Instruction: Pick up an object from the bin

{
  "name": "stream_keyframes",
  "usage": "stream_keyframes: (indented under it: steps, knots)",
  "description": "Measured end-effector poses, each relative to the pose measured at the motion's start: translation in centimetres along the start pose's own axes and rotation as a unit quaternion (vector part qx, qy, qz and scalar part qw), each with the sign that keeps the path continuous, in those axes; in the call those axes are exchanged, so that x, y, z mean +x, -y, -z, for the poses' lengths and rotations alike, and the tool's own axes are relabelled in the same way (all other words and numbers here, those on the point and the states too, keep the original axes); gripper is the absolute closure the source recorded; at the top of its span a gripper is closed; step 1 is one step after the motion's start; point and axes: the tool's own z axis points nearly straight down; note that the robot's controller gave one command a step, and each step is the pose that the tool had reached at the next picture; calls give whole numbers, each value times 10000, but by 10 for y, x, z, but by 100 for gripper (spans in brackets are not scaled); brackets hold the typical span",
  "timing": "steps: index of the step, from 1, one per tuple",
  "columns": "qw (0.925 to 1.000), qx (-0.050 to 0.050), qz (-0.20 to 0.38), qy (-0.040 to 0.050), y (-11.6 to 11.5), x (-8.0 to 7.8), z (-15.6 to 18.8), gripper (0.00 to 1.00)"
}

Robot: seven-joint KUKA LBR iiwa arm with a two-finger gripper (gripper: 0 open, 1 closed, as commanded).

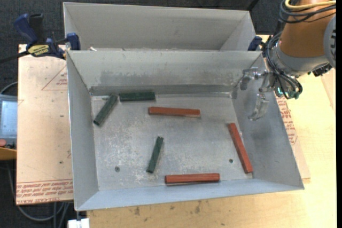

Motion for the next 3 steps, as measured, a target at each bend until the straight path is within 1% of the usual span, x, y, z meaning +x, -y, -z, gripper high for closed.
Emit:
stream_keyframes:
  steps: [1,2,3]
  knots:
    - [9620,-40,2730,24,-10,41,-104,0]
    - [8919,13,4523,28,-25,77,-72,0]
    - [7678,-30,6406,43,-22,74,-73,0]
